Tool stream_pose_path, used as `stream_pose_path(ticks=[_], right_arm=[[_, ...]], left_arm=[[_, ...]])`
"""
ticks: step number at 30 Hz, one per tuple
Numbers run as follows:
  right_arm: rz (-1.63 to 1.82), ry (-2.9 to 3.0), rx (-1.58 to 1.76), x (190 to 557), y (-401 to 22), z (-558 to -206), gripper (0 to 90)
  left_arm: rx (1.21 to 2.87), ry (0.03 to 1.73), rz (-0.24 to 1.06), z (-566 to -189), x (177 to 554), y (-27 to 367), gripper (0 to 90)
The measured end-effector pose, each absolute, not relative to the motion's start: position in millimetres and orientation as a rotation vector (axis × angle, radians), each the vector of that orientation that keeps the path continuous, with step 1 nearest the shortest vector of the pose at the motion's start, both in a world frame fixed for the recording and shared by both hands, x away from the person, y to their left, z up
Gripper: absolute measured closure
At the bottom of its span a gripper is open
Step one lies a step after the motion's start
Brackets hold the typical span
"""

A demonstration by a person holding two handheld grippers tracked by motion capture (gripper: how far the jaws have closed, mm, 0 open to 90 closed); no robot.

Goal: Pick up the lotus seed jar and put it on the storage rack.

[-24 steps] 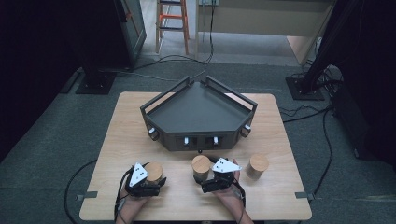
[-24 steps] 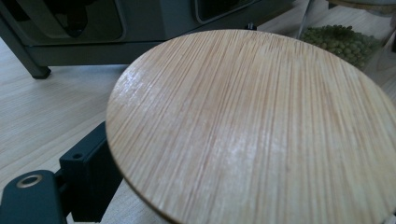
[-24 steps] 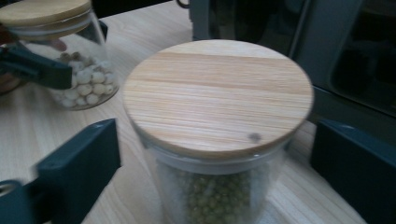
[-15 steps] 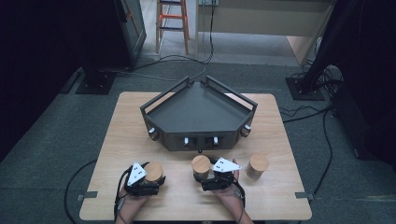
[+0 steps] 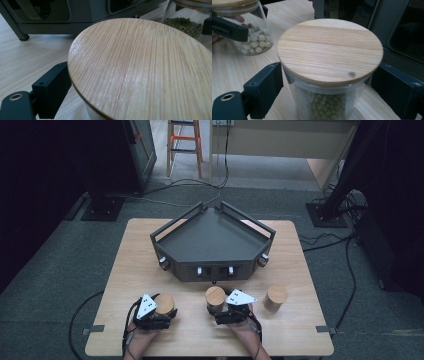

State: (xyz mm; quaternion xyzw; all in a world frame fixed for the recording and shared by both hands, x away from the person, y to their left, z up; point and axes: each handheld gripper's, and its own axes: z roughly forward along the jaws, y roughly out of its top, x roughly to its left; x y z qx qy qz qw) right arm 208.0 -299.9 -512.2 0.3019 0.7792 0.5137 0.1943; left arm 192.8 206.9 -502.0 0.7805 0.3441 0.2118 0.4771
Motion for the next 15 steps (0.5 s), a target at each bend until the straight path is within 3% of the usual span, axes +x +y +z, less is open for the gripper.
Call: stream_pose_path(ticks=[15], right_arm=[[1.424,2.177,0.859,206.9,-297.6,-511.5,10.5]], left_arm=[[1.911,0.843,0.525,-501.5,192.2,205.8,10.0]])
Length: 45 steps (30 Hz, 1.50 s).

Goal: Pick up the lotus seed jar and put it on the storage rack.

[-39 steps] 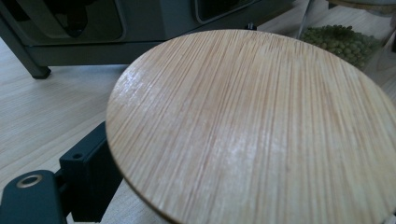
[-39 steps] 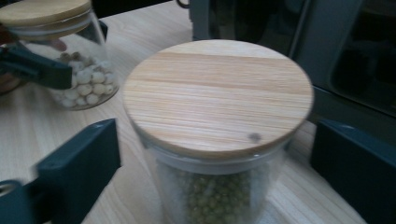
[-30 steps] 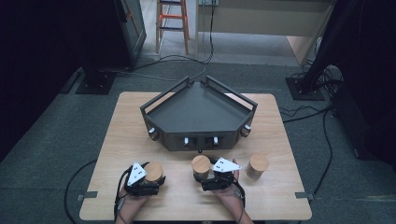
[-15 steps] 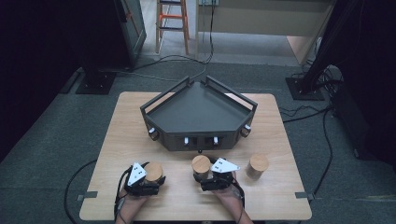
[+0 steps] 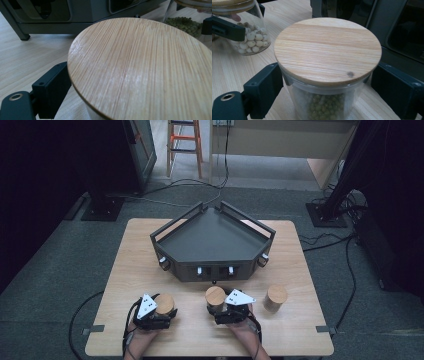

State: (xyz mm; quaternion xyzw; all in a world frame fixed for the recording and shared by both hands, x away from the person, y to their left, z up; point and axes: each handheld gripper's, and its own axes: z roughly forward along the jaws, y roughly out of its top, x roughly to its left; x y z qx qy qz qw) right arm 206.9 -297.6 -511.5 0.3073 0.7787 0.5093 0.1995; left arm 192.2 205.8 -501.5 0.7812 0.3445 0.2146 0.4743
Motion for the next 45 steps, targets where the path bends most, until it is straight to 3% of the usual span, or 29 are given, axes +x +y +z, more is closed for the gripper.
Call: stream_pose_path(ticks=[22,26,45], right_arm=[[1.433,2.17,0.887,207.1,-298.6,-511.8,10.5],[1.432,2.169,0.887,207.1,-298.5,-511.7,10.6],[1.436,2.167,0.899,207.6,-299.0,-511.8,10.6]], left_arm=[[1.913,0.841,0.531,-501.6,191.6,204.5,13.7],[1.915,0.817,0.514,-502.1,192.3,207.1,24.5],[1.91,0.838,0.542,-502.0,188.3,203.8,25.1]])
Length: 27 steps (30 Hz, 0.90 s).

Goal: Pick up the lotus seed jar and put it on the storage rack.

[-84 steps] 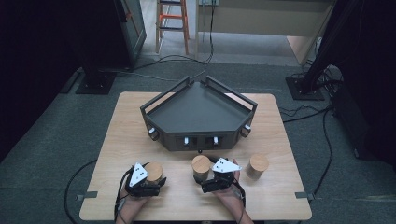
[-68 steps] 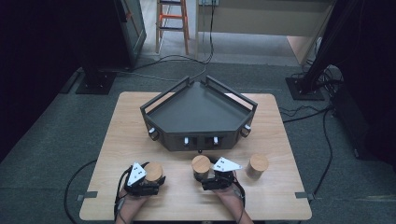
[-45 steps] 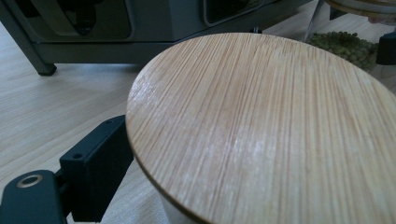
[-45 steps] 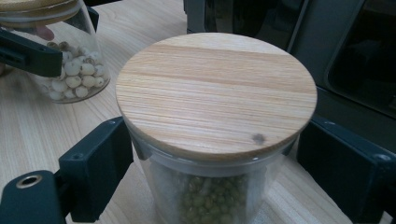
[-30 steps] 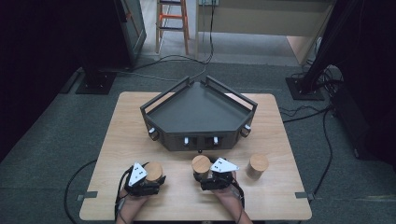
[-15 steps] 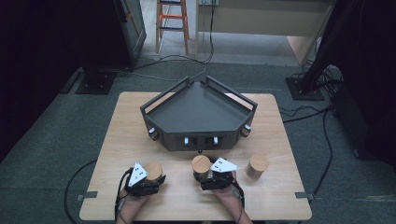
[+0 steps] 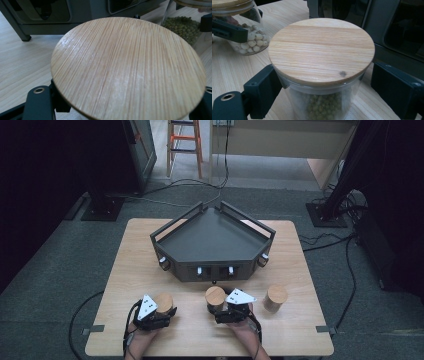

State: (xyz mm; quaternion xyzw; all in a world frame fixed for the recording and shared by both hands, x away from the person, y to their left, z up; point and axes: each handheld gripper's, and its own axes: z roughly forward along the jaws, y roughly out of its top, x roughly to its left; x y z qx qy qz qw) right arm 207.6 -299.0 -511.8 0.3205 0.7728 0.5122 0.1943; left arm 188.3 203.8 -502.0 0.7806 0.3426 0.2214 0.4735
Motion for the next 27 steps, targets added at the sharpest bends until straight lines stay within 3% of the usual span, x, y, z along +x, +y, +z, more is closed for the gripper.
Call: stream_pose_path(ticks=[27], right_arm=[[1.424,2.17,0.892,207.2,-297.2,-511.1,10.7]], left_arm=[[1.887,0.829,0.556,-484.3,187.8,204.6,25.1]])
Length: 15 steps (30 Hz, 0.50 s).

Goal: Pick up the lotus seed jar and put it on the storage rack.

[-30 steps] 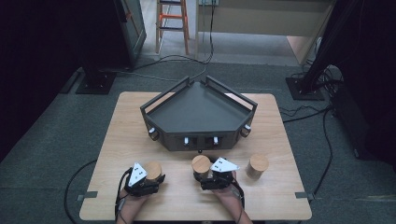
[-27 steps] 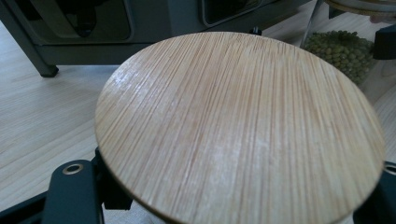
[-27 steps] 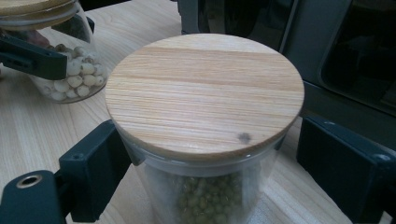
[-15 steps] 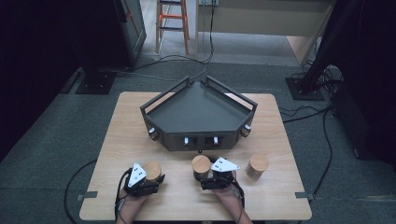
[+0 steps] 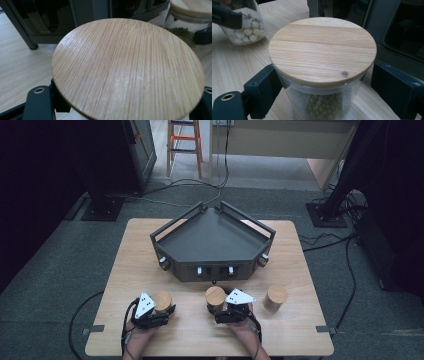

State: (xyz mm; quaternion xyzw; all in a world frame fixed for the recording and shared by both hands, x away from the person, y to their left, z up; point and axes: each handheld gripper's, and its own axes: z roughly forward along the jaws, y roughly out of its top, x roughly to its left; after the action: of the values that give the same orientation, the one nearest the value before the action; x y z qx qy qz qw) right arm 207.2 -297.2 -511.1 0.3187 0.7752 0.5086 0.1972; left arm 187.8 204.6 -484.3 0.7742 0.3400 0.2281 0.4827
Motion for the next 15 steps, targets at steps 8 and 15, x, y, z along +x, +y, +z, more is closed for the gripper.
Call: stream_pose_path(ticks=[8,15], right_arm=[[1.421,2.167,0.899,206.8,-296.9,-511.0,10.7],[1.42,2.167,0.897,206.7,-296.7,-510.9,10.6]], left_arm=[[1.891,0.798,0.572,-470.5,191.6,199.1,25.1],[1.882,0.808,0.554,-465.4,195.3,200.0,25.1]])
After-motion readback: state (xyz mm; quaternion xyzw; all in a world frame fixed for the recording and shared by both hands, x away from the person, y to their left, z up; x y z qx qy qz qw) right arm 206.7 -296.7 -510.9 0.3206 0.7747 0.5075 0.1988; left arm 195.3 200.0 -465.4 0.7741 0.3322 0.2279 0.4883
